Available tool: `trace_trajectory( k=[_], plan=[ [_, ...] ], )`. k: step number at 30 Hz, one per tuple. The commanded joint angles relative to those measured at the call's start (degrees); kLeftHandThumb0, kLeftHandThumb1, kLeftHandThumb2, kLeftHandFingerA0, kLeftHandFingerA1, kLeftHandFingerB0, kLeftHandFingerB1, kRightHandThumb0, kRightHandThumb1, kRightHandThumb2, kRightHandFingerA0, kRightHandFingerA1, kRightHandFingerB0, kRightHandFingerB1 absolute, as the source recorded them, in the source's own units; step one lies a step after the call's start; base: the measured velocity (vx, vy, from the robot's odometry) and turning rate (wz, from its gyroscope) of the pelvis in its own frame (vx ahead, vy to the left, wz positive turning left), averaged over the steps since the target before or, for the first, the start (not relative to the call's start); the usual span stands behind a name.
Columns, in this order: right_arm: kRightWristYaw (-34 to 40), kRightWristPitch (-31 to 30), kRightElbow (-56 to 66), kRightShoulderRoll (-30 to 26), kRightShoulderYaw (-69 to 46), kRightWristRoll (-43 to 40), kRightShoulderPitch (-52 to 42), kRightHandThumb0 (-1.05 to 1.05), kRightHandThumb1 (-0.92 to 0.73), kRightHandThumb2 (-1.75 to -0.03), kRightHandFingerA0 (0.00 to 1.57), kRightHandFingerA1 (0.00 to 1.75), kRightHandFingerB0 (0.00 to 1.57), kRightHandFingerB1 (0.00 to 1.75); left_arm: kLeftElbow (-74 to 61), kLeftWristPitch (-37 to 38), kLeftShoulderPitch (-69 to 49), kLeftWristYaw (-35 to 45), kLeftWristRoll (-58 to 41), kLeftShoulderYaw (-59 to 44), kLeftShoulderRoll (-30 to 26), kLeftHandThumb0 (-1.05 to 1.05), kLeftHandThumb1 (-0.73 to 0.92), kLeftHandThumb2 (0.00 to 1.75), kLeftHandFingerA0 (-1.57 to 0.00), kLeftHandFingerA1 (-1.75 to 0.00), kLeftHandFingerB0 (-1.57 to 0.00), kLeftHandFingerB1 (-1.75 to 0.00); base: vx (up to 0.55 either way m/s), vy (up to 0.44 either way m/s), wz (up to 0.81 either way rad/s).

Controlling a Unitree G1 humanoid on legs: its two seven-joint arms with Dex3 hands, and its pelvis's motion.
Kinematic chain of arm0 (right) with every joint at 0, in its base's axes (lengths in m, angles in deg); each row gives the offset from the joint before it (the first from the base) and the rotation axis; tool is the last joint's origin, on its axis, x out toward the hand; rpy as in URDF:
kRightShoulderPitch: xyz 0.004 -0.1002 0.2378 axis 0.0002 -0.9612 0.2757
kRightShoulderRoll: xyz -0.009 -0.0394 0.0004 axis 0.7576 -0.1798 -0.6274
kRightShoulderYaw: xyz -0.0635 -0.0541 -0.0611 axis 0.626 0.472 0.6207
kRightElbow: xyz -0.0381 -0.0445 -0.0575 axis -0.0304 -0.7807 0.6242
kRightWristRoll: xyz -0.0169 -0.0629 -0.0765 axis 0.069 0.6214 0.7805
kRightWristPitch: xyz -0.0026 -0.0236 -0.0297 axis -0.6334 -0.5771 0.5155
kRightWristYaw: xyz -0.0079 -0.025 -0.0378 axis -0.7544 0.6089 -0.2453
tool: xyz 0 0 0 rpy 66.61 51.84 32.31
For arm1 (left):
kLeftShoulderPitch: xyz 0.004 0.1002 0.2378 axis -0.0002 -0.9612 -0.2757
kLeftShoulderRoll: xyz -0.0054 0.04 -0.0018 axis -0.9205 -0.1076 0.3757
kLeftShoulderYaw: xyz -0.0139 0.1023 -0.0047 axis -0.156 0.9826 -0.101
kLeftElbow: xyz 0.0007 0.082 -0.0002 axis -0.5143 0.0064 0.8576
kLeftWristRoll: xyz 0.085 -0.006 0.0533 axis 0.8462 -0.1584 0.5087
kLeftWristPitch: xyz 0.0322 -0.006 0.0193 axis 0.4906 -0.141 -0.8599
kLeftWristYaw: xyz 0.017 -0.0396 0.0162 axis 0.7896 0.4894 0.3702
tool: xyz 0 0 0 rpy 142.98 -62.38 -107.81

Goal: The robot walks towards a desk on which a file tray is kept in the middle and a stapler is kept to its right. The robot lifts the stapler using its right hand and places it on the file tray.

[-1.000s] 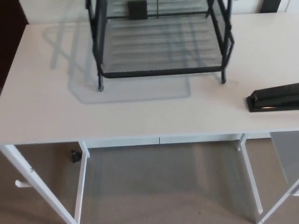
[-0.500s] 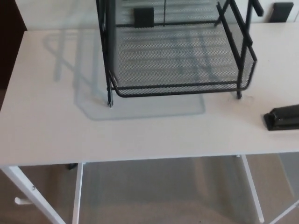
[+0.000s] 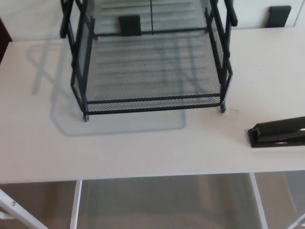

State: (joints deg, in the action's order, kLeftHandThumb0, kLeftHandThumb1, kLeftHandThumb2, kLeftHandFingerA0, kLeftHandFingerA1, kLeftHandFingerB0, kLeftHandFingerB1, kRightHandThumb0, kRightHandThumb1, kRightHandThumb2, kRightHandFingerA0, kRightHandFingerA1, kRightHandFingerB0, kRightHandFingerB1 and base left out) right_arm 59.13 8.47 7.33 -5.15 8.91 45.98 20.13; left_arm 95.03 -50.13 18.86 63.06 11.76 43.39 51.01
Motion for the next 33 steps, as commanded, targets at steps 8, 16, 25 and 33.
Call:
trace_trajectory(
  k=[8, 16, 25, 33],
  plan=[
    [0.34, 0.28, -1.19, -0.20, 0.90, 0.64, 0.66, -0.59, -0.75, -0.67, 0.08, 0.15, 0.11, 0.23, -0.10, 0.56, -0.17, -0.19, -0.63, -0.77, -0.91, -0.70, 0.58, 1.14, -0.39, -0.82, -0.26, -0.72, 0.01, 0.097, -0.02],
    [0.17, 1.47, -1.03, -0.02, 0.04, -0.17, 0.28, -0.64, -0.59, -0.93, 0.00, 0.24, 0.05, 0.32, 0.19, 0.53, 0.04, -0.47, -0.29, -0.42, -0.82, -0.70, 0.56, 1.12, -0.38, -0.82, -0.23, -0.71, 0.07, 0.082, 0.01],
    [-0.15, 0.71, 2.01, -0.46, 0.22, 0.29, -0.22, -0.58, -0.75, -0.62, 0.04, 0.25, 0.11, 0.26, -0.53, 0.97, -0.34, 0.69, 0.76, 0.80, -1.20, -0.69, 0.60, 1.15, -0.38, -0.80, -0.31, -0.73, 0.00, 0.000, 0.00],
    [-2.30, -1.48, 6.81, 1.78, -7.19, -7.19, -2.25, -0.65, -0.77, -0.62, 0.24, 0.39, 0.06, 0.23, -0.25, 1.04, -0.66, 0.68, -1.85, -1.56, -0.78, -0.74, 0.58, 1.12, -0.34, -0.80, -0.17, -0.69, 0.00, 0.000, 0.00]
  ],
)
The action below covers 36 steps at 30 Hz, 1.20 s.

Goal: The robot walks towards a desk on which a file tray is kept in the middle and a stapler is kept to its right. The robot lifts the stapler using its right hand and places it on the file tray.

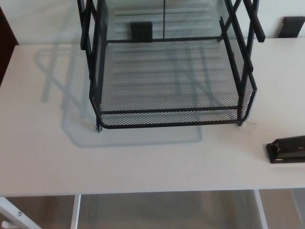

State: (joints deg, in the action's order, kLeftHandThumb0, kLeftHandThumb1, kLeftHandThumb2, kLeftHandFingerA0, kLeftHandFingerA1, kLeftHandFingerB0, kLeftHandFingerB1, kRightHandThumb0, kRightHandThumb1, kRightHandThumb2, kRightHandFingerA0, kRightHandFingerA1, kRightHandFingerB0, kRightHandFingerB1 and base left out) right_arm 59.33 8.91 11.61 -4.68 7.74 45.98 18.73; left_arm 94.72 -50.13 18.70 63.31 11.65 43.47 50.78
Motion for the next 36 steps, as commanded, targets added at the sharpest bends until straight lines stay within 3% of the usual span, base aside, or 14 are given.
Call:
trace_trajectory(
  k=[1, 13, 17, 18, 20, 21, 22, 23, 26, 27, 30, 31, 32, 36],
  plan=[
    [-7.06, -10.22, 5.71, 3.41, -14.85, -18.02, 0.70, -0.62, -0.72, -0.65, 0.15, 0.34, 0.05, 0.17, 0.08, 0.72, -0.32, 0.49, -2.05, -2.12, -0.48, -0.74, 0.61, 1.13, -0.32, -0.80, -0.16, -0.70, 0.00, 0.000, 0.00],
    [-4.98, -15.53, 4.80, -4.36, -33.37, -27.78, 22.30, -0.86, -0.61, -0.94, 0.10, 0.16, 0.00, 0.10, -1.29, 4.90, 1.21, -0.16, -7.20, -9.47, 0.64, -0.95, 0.70, 1.23, -0.17, -0.77, -0.08, -0.56, 0.00, 0.000, 0.00],
    [-4.75, -18.49, 5.07, -6.95, -35.03, -27.78, 28.28, -0.84, -0.49, -0.92, 0.00, 0.10, 0.00, 0.17, -1.67, 5.69, 0.71, 1.41, -6.95, -9.97, 0.62, -1.00, 0.92, 0.77, -0.15, -0.94, 0.00, -0.50, 0.00, 0.000, 0.00],
    [-4.55, -16.22, 9.46, -9.65, -31.91, -23.91, 32.32, -1.04, -0.59, -1.02, 0.07, 0.22, 0.00, 0.00, -2.88, 5.93, 0.04, 2.47, -6.97, -9.93, 0.76, -0.98, 0.71, 1.29, 0.00, -0.72, -0.06, -0.56, 0.00, 0.000, 0.00],
    [-5.34, -13.15, 10.60, -12.55, -27.60, -19.97, 39.07, -1.05, -0.57, -0.65, 0.35, 1.39, 0.00, 0.77, -2.71, 6.52, 0.07, 2.24, -5.77, -9.19, 0.84, -1.05, 0.71, 1.28, -0.08, -0.78, -0.07, -0.58, 0.00, 0.000, 0.00],
    [-5.47, -13.18, 10.43, -12.57, -27.69, -19.83, 39.06, -1.05, -0.57, -0.65, 0.35, 1.39, 0.00, 0.77, -2.74, 6.54, -0.10, 2.24, -5.71, -9.21, 0.92, -1.05, 0.71, 1.28, -0.08, -0.78, -0.07, -0.58, 0.00, 0.000, 0.00],
    [-5.28, -12.82, 10.79, -12.85, -26.59, -18.95, 40.79, -1.05, -0.42, -0.99, 0.43, 1.25, 0.06, 0.75, -2.43, 6.39, 0.08, 1.83, -5.40, -9.03, 1.01, -1.01, 0.92, 0.75, -0.18, -0.95, 0.00, -0.55, 0.00, 0.000, 0.00],
    [-7.41, -12.22, 10.10, -13.24, -25.22, -19.18, 44.02, -1.05, -0.41, -0.96, 0.27, 1.14, 0.08, 0.78, -2.30, 6.20, 0.15, 1.75, -5.36, -9.10, 0.95, -1.04, 0.70, 1.27, -0.06, -0.76, -0.07, -0.58, 0.00, 0.000, 0.00],
    [-9.72, -10.81, 14.89, -12.71, -22.11, -17.98, 45.32, -0.99, -0.61, -0.62, 0.00, 1.03, 0.00, 0.62, -2.60, 6.27, 0.03, 1.72, -5.11, -8.91, 0.96, -1.04, 0.69, 1.26, -0.08, -0.77, -0.08, -0.59, 0.00, 0.000, 0.00],
    [-12.49, -12.73, 18.93, -13.19, -19.38, -17.39, 44.92, -0.84, -0.45, -0.94, 0.00, 0.51, 0.00, 0.37, -2.27, 6.74, -0.18, 1.93, -4.86, -8.77, 0.88, -1.04, 0.71, 1.27, -0.06, -0.76, -0.08, -0.59, 0.00, 0.000, 0.00],
    [-16.60, -15.73, 28.77, -14.31, -13.19, -14.96, 40.90, -0.69, -0.52, -0.64, 0.08, 0.67, 0.00, 0.18, -2.45, 6.56, -0.55, 2.23, -4.85, -8.77, 0.70, -1.04, 0.73, 1.30, -0.03, -0.74, -0.09, -0.58, 0.00, 0.000, 0.00],
    [-18.51, -15.00, 30.65, -15.19, -11.42, -14.27, 39.22, -0.76, -0.40, -0.83, 0.00, 0.53, 0.05, 0.13, -2.43, 6.68, -0.57, 2.88, -5.41, -9.27, 0.78, -1.02, 0.92, 0.78, -0.07, -1.01, 0.00, -0.70, 0.00, 0.000, 0.00],
    [-19.12, -11.66, 29.83, -14.48, -10.51, -13.98, 38.72, -0.72, -0.38, -0.82, 0.00, 0.38, 0.00, 0.18, -2.56, 6.61, -0.66, 3.01, -5.39, -9.25, 0.74, -1.04, 0.72, 1.29, 0.00, -0.74, -0.09, -0.59, 0.00, 0.000, 0.00],
    [-22.56, -9.27, 35.25, -15.88, -5.66, -12.07, 33.29, -0.79, -0.42, -0.79, 0.00, 0.22, 0.00, 0.01, -2.90, 6.04, -0.67, 2.32, -5.02, -9.02, 0.79, -1.05, 0.72, 1.29, -0.06, -0.75, -0.10, -0.59, 0.00, 0.000, 0.00]
  ],
)
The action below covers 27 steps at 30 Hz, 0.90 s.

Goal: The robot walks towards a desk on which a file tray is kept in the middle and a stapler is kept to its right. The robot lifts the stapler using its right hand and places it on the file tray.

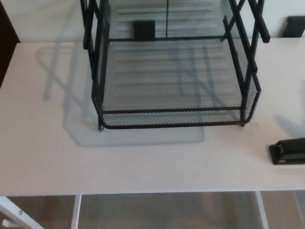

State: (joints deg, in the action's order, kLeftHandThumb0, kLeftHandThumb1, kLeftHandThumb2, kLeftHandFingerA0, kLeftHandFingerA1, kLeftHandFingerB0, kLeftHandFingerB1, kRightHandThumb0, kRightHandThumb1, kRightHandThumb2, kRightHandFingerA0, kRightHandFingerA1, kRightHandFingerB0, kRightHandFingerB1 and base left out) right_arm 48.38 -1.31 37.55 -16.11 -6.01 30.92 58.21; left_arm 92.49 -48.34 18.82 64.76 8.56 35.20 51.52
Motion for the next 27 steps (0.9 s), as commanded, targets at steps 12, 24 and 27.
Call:
trace_trajectory(
  k=[12, 24, 27],
  plan=[
    [-17.38, -0.24, 16.14, -9.36, 30.32, 15.59, -7.92, -0.82, -0.47, -0.80, 0.00, 0.03, 0.00, 0.00, -0.57, 4.51, 0.01, 1.51, -1.69, -0.27, 0.00, -1.05, 0.72, 1.29, -0.01, -0.75, -0.11, -0.62, 0.00, 0.000, 0.00],
    [-14.30, 3.99, 9.30, -7.42, 43.32, 27.39, -3.22, -0.66, -0.36, -0.70, 0.00, 0.07, 0.05, 0.11, -1.00, 4.19, -0.03, 1.75, -1.29, 0.51, 0.16, -1.05, 0.72, 1.30, -0.03, -0.75, -0.10, -0.61, 0.00, 0.000, 0.00],
    [-13.94, 4.02, 7.91, -7.29, 43.63, 27.09, -3.00, -0.67, -0.38, -0.72, 0.00, 0.06, 0.02, 0.11, -0.81, 3.61, 0.24, 1.24, -1.23, 0.56, 0.20, -1.05, 0.73, 1.29, -0.09, -0.77, -0.10, -0.60, 0.00, 0.000, 0.00]
  ],
)
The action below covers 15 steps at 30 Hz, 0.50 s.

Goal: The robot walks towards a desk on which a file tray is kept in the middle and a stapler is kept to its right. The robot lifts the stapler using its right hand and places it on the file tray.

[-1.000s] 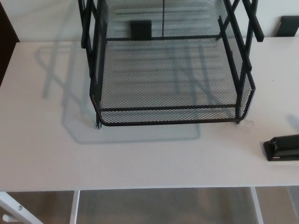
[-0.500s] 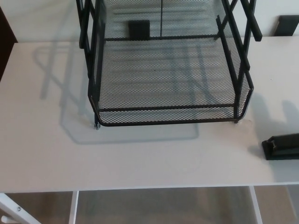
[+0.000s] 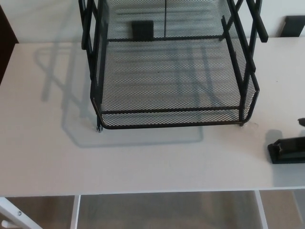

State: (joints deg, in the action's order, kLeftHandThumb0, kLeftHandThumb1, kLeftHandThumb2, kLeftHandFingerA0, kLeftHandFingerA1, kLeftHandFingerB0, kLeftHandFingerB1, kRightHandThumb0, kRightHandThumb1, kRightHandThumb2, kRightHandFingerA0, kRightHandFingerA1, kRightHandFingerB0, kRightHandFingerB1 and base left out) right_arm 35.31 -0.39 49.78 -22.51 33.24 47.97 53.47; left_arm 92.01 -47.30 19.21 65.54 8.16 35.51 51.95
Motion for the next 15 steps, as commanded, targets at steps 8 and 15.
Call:
trace_trajectory(
  k=[8, 15],
  plan=[
    [2.84, 4.57, -7.75, 0.79, 5.67, 12.97, 2.37, -0.45, -0.51, -0.78, 0.00, 0.17, 0.05, 0.31, 0.07, 2.53, 0.11, 0.64, -0.94, 0.33, -0.23, -1.05, 0.72, 1.29, -0.09, -0.77, -0.11, -0.62, 0.00, 0.000, 0.00],
    [11.40, 13.01, -10.47, 3.33, 4.89, 15.65, -0.45, -0.33, -0.60, -0.59, 0.29, 0.39, 0.24, 0.30, -0.45, 2.22, -0.11, 0.77, -0.44, 1.43, -0.61, -1.05, 0.72, 1.29, -0.15, -0.78, -0.12, -0.63, 0.00, 0.000, 0.00]
  ],
)
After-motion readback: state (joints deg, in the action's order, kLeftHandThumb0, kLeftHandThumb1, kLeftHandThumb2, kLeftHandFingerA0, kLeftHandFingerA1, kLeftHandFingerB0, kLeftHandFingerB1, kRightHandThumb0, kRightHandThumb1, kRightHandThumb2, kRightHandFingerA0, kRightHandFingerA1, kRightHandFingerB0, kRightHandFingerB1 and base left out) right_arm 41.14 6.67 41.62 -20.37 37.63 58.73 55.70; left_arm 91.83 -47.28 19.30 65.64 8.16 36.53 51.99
